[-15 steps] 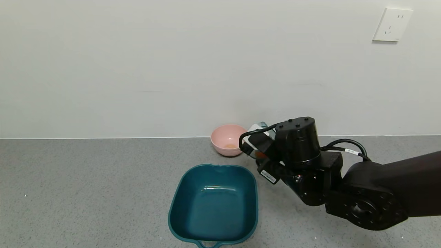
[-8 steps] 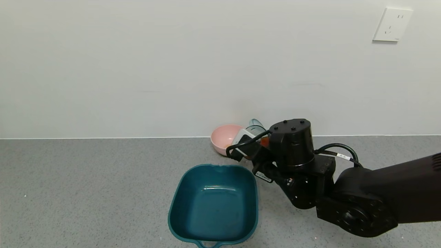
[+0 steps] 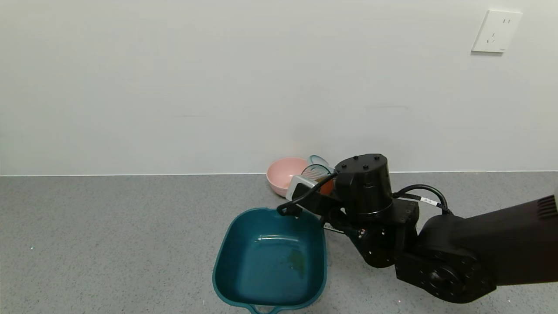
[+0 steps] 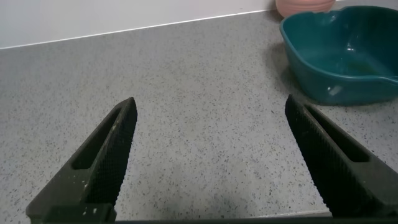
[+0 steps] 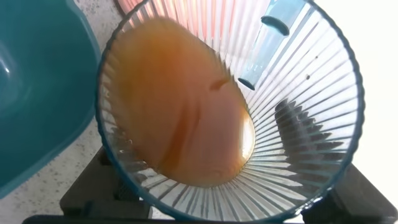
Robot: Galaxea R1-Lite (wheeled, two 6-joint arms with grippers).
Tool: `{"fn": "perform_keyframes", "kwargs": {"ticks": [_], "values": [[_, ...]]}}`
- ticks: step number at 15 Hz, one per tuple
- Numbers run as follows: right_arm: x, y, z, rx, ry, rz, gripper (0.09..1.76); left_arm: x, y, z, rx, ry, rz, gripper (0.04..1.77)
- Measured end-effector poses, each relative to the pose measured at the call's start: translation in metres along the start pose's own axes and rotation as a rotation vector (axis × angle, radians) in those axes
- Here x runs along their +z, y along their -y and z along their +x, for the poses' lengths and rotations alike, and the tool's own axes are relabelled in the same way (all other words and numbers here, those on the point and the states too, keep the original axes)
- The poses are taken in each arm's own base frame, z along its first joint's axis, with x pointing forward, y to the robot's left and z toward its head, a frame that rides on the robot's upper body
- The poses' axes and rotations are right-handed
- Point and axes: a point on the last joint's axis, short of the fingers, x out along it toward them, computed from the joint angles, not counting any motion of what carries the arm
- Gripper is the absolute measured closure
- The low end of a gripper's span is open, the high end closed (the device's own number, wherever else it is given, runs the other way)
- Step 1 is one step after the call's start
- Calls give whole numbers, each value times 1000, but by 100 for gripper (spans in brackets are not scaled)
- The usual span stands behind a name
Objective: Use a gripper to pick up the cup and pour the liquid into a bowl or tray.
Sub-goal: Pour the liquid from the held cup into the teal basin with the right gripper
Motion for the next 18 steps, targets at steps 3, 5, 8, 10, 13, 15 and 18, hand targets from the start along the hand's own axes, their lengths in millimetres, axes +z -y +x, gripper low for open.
{"fn": "perform_keyframes", "kwargs": {"ticks": [3,5,8,10,13,15,18], "values": [[0,0,0,0,0,-54,50,0,0,0,0,0,0,9],[0,0,0,-2,1,-87,50,0,0,0,0,0,0,9],[2,3,0,-30,19,-151,51,0,0,0,0,0,0,9],[4,7,1,-64,36,-199,51,0,0,0,0,1,0,9],[5,9,1,-86,42,-269,51,0,0,0,0,0,0,9],[5,8,2,-85,38,-316,51,0,0,0,0,0,0,9],[3,9,3,-88,30,-376,51,0,0,0,0,0,0,9]]}}
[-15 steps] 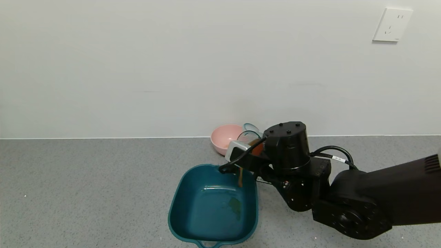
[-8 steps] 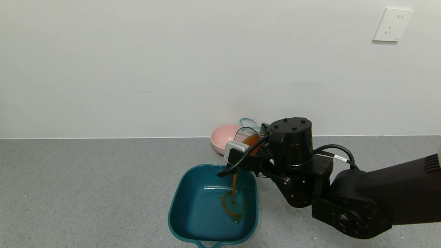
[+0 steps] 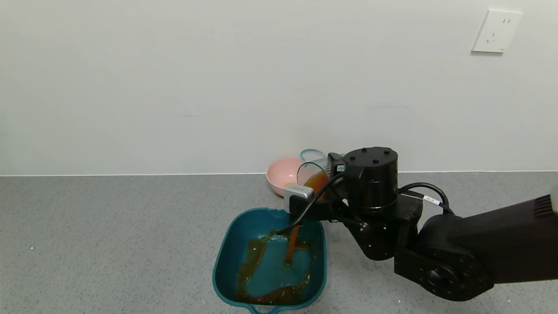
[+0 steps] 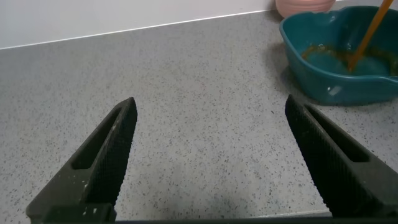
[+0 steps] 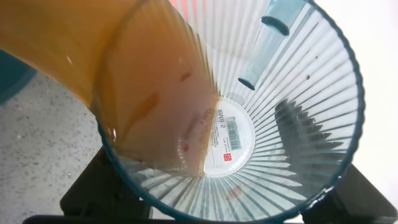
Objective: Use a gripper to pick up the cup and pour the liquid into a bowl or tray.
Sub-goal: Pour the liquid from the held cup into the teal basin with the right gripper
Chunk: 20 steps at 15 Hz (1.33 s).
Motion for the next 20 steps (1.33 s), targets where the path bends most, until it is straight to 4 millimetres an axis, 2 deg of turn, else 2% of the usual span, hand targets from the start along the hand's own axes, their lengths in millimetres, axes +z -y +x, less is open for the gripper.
{"fn": "perform_keyframes", "kwargs": {"ticks": [20], "values": [[12,10,-10,-64,33,-434,51,0,0,0,0,0,0,9]]}}
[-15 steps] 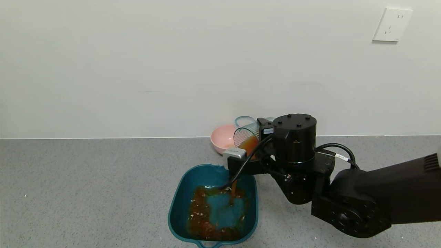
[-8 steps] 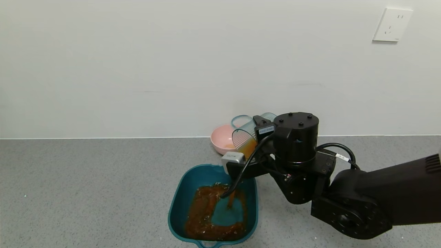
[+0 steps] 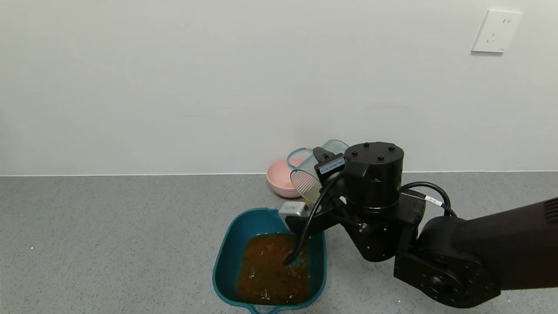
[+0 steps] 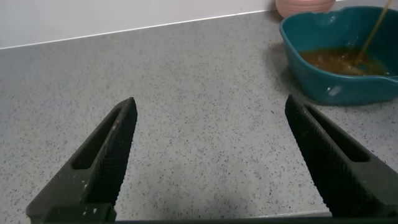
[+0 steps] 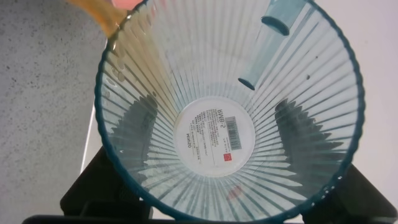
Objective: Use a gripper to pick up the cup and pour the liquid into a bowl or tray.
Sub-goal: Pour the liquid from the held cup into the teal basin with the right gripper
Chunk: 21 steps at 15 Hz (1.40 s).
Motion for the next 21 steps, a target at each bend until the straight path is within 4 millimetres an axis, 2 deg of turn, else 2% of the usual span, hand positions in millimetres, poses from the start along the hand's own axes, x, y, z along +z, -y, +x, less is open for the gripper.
{"fn": "perform_keyframes", "kwargs": {"ticks": [6,12,18,21], "values": [[5,3,-4,-11,16,-74,51,0,0,0,0,0,0,9],[6,6,-6,-27,-1,-46,51,0,0,0,0,0,0,9],[22,12,-20,-31,-70,255,51,0,0,0,0,0,0,9],[22,14,-23,-36,-101,402,51,0,0,0,0,0,0,9]]}}
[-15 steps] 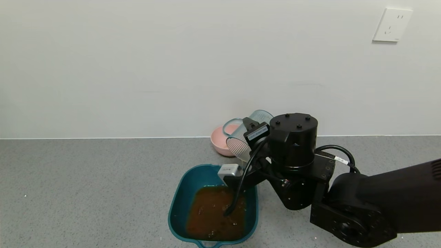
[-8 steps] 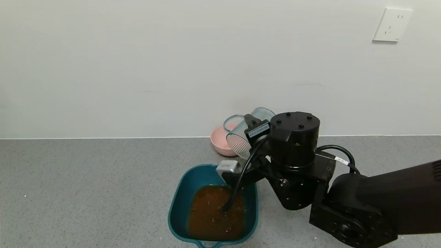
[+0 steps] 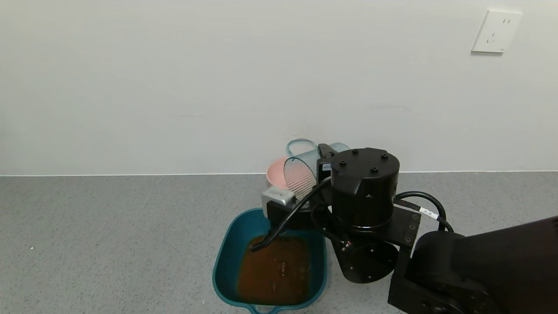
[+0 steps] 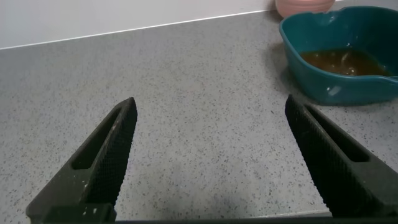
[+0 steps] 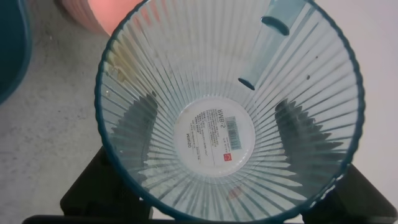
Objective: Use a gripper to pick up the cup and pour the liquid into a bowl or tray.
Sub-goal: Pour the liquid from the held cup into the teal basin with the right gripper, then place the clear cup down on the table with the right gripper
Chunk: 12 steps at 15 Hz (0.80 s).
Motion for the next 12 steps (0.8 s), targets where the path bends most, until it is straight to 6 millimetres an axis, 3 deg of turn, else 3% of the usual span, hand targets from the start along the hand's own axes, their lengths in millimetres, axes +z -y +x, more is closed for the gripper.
{"fn": "perform_keyframes", "kwargs": {"ticks": [6,12], "values": [[-7,-2,-7,103,-78,305,51,0,0,0,0,0,0,9],[-24,34,-21,197,-136,655,51,0,0,0,0,0,0,9]]}}
